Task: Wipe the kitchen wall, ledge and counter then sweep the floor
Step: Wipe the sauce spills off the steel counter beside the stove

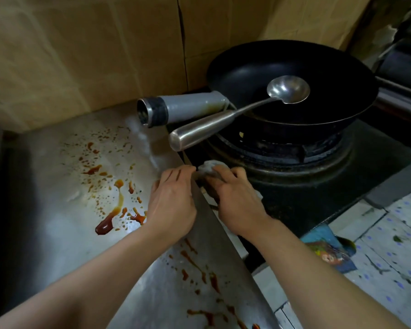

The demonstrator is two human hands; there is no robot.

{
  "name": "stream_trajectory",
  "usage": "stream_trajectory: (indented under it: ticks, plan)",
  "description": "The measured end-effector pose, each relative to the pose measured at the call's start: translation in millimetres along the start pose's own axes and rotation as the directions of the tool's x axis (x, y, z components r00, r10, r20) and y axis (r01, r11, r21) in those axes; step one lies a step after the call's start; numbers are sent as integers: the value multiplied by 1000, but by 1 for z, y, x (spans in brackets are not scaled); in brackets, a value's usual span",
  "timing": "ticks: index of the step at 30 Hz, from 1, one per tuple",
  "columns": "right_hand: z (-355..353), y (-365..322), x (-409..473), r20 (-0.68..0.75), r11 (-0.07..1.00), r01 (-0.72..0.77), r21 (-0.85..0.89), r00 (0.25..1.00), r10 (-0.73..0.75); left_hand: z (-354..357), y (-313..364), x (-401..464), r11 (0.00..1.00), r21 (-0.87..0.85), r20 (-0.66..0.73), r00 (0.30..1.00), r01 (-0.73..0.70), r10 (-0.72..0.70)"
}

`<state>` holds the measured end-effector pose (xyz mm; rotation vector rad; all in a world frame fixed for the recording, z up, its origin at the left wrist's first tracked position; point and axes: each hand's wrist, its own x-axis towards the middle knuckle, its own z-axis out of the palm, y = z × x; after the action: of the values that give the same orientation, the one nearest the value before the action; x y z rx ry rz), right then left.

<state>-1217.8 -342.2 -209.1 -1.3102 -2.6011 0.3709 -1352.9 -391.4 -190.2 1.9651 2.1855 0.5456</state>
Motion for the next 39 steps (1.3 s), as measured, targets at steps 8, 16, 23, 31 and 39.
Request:
stream_trajectory:
  ticks: [8, 16, 23, 31, 39]
  plan:
    - [-1, -3, -52, 3, 995, -99, -25, 995, 99, 3, 16, -14, 999, -14, 62, 997, -49, 50]
    - [7, -2, -44, -27, 989, -144, -29, 989, 143, -2, 25, -22, 999, 2, 119, 992, -49, 49]
    - [-12, 41, -84, -127, 972, -233, 2, 964, 232, 10, 54, -20, 992, -20, 183, 975, -125, 126]
    - [-6, 43, -83, -295, 916, -401, 10, 874, 386, 23, 70, -21, 990, -2, 241, 961, -143, 139]
    - [-30, 118, -113, -300, 832, -555, 26, 789, 536, 35, 91, -18, 985, -20, 290, 942, -172, 170]
